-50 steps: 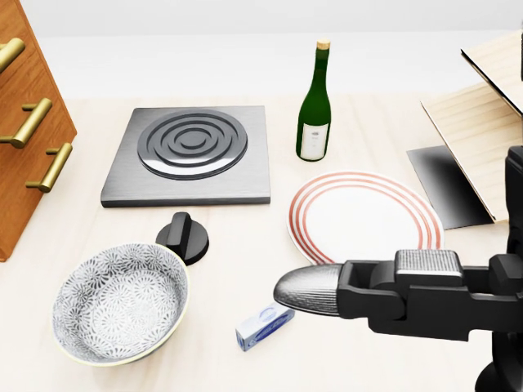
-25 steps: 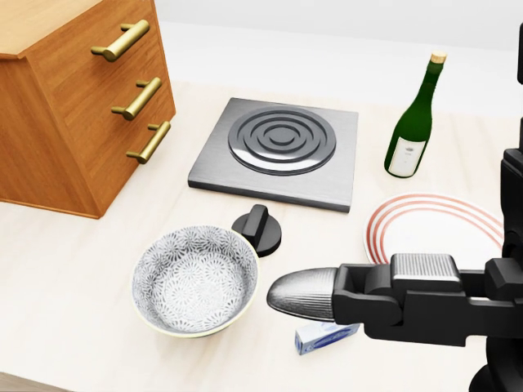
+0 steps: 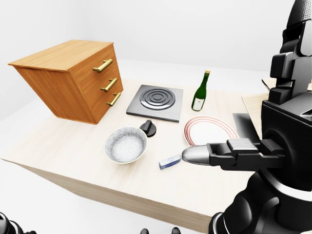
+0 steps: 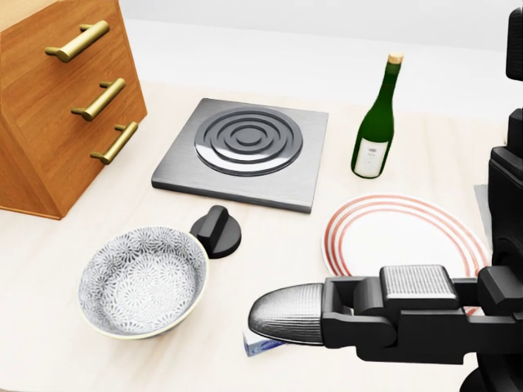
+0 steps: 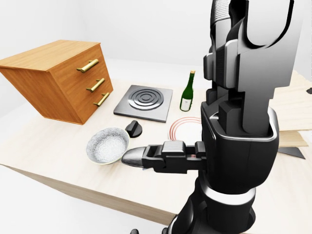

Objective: Pick up the akita bowl and put it on the plate.

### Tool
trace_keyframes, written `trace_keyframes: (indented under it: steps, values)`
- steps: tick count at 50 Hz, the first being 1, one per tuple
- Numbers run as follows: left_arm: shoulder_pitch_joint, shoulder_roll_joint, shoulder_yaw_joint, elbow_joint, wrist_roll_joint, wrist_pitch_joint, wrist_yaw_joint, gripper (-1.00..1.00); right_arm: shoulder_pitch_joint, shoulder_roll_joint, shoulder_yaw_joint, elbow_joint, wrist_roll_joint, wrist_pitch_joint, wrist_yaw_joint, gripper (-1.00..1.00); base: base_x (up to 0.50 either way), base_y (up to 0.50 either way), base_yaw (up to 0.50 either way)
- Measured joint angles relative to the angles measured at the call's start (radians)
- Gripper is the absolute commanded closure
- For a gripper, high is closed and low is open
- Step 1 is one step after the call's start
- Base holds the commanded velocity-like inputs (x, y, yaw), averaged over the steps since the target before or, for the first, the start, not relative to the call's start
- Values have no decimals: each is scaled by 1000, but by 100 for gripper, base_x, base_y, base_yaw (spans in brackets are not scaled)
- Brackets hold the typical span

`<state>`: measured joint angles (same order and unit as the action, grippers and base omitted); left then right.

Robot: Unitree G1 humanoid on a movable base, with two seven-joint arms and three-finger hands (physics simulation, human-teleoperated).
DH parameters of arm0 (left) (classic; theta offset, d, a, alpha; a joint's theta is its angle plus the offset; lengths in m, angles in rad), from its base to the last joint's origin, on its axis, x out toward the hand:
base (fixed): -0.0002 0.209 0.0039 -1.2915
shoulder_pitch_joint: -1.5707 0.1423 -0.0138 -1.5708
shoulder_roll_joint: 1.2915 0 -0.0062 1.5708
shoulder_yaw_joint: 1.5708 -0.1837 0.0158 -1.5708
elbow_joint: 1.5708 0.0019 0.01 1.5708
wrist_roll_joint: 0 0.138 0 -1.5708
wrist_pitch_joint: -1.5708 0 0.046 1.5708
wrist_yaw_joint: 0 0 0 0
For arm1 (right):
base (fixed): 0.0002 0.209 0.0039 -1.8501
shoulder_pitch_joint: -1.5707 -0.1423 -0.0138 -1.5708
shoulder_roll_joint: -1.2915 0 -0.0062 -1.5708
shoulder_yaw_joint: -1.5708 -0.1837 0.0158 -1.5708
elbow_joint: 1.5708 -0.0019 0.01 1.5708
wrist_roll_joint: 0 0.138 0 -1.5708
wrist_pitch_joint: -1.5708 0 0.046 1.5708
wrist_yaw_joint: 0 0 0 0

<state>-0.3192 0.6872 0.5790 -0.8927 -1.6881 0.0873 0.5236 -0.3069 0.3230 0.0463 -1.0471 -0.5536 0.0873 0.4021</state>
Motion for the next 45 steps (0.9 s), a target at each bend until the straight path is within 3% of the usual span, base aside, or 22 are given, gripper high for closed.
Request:
trace_keyframes:
  steps: [13,29,45]
  values:
    - [-1,3,0,-1,-5,0,0,-100,-1,-17,4,0,22,0,-20,-100,4,-14,0]
    - [-9,23,10,9,-33,0,0,-100,-31,-222,43,44,195,0,-200,-100,0,0,0]
    - [-12,34,15,15,-51,0,0,-100,-45,-282,58,101,374,0,-245,-100,0,0,0]
